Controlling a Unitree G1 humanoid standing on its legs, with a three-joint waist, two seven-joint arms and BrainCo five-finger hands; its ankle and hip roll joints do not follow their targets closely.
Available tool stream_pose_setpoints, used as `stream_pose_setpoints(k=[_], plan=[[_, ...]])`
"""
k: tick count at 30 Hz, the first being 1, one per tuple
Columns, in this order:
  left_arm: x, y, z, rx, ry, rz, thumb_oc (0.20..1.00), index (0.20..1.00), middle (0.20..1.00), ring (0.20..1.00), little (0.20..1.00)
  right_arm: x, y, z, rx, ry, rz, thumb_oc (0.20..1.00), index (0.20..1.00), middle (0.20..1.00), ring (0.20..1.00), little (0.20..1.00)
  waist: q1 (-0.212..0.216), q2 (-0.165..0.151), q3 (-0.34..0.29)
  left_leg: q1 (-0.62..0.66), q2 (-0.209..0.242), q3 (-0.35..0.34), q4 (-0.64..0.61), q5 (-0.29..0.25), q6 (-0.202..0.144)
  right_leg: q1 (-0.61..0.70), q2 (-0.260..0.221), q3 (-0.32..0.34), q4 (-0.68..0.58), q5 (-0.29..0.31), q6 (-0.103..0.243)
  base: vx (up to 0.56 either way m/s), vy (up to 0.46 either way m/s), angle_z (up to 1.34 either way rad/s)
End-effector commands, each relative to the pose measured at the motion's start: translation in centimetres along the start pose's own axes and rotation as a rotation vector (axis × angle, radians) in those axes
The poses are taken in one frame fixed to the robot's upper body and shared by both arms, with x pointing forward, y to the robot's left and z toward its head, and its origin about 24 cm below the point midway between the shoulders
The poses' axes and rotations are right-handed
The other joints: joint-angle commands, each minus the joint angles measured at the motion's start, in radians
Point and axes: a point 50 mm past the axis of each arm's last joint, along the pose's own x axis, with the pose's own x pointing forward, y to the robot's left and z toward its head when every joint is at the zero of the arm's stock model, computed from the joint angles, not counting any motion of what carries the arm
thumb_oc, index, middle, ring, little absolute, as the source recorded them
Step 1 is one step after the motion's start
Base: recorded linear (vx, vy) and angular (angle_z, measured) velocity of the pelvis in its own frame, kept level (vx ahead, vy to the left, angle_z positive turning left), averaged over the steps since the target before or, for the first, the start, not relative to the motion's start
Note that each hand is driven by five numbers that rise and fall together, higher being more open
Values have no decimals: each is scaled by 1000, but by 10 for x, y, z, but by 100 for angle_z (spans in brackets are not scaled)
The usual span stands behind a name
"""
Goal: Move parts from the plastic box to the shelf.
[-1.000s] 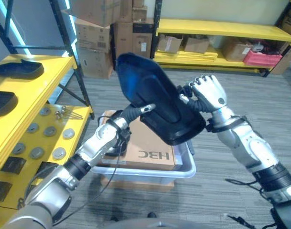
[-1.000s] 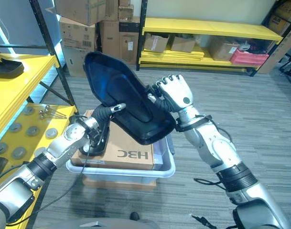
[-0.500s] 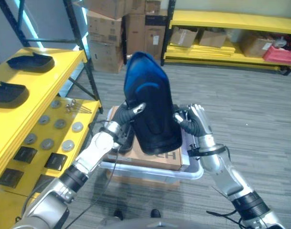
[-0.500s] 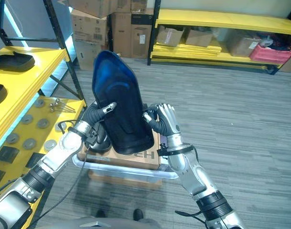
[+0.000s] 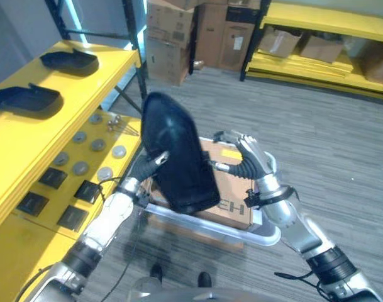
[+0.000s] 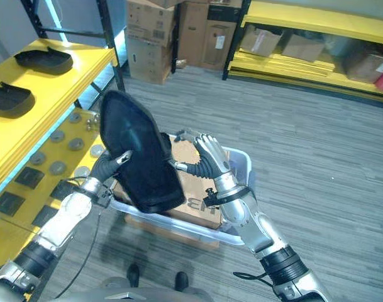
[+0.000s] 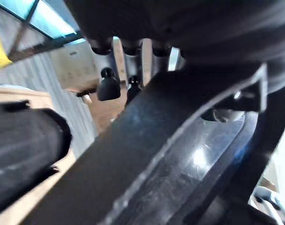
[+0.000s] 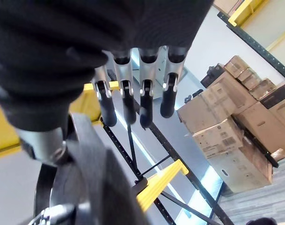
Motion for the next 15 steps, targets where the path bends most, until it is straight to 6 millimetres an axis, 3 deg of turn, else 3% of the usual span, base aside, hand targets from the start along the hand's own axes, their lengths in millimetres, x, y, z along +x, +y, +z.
stream_pose_setpoints(k=[1,3,6,8,9,10,11,12,13,15], plan=[[0,31,19,-59,-130,164,200,200,200,200,200,1,-31,14,121,-50,-178,1000,1000,1000,1000,1000,30,-1,-34,-4,97,-3,154,-143,-98,-86,-14,-17,278,-263,78,-41,-71,39],[-16,44,11,-81,-102,290,200,200,200,200,200,-14,-32,-1,217,65,-226,1000,1000,1000,1000,1000,32,-6,-15,-47,98,-48,153,-127,-108,-109,-20,-40,304,-276,68,-84,-57,27],[-21,50,9,-75,-105,352,200,200,200,200,200,-22,-37,-11,201,124,-256,1000,1000,1000,1000,1000,11,-12,-6,-80,104,-37,168,-132,-105,-121,-30,-59,340,-303,62,-31,2,93],[-25,56,10,-59,-119,408,200,200,200,200,200,-31,-42,-20,175,181,-300,1000,1000,1000,1000,1000,-13,-10,-8,-113,128,60,178,-114,-95,-135,-53,-108,367,-306,55,-15,80,132],[-28,64,15,4,-144,449,200,200,200,200,200,-36,-48,-24,153,205,-347,1000,1000,1000,1000,1000,-31,-9,-9,-117,157,195,180,-101,-87,-124,-83,-171,372,-302,60,-1,92,145],[-28,64,15,4,-144,449,200,200,200,200,200,-36,-49,-24,153,205,-348,1000,1000,1000,1000,1000,-31,-8,-11,-121,158,195,178,-97,-87,-127,-81,-172,368,-297,59,21,105,154],[-29,70,18,53,-161,472,200,200,200,200,200,-37,-51,-25,149,208,-369,1000,1000,1000,1000,1000,-38,-8,-12,-119,172,267,177,-99,-83,-117,-98,-206,366,-297,64,-4,42,118],[-29,70,19,54,-161,472,200,200,200,200,200,-37,-51,-25,149,207,-370,1000,1000,1000,1000,1000,-38,-6,-15,-123,174,266,175,-95,-83,-120,-96,-207,362,-291,63,38,127,112],[-29,79,27,153,-198,505,200,200,200,200,200,-40,-55,-29,122,224,-397,1000,1000,1000,1000,1000,-46,-5,-19,-117,197,389,159,-85,-80,-97,-119,-262,337,-281,75,39,123,84],[-29,85,34,256,-228,513,200,200,200,200,200,-41,-58,-30,100,225,-406,1000,1000,1000,1000,1000,-42,-2,-32,-101,195,425,134,-84,-94,-74,-128,-291,308,-278,90,151,172,93]])
